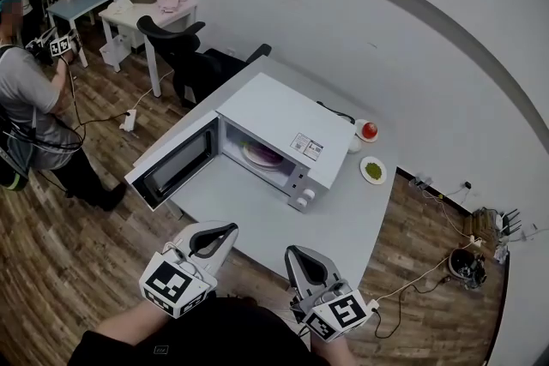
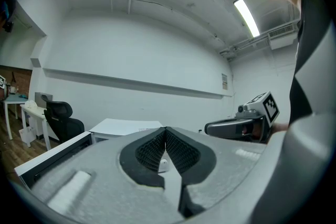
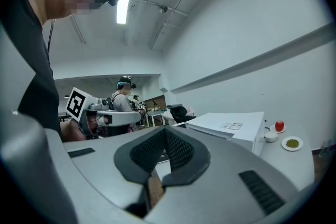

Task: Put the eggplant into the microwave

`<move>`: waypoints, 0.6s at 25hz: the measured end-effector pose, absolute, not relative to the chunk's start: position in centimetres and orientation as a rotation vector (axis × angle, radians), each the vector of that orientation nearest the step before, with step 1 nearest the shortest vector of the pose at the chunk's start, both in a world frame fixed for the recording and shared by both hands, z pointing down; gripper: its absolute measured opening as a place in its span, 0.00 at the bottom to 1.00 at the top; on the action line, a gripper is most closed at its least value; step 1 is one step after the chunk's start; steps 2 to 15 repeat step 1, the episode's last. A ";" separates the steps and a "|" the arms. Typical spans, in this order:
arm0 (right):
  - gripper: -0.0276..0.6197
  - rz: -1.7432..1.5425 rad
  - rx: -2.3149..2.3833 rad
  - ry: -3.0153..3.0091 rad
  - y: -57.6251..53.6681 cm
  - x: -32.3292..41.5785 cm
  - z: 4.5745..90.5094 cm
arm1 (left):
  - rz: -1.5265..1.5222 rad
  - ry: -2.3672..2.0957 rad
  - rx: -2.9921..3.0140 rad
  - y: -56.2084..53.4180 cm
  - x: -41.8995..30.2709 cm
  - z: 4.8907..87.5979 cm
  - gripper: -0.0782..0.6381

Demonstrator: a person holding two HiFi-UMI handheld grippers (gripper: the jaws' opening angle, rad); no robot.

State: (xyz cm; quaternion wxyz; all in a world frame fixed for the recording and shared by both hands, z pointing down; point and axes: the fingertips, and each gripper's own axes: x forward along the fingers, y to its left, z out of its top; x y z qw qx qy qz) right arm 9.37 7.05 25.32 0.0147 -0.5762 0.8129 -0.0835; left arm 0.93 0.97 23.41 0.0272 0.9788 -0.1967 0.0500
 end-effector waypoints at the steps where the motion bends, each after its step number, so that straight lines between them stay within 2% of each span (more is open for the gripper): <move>1: 0.06 -0.259 -1.795 2.529 7.1 9.5 25.3 | 0.153 -0.608 3.023 1.0 1.0 23.3 0.12; 15: 0.06 -0.259 -1.795 2.529 7.1 9.5 25.3 | 0.153 -0.608 3.023 1.0 1.0 23.3 0.12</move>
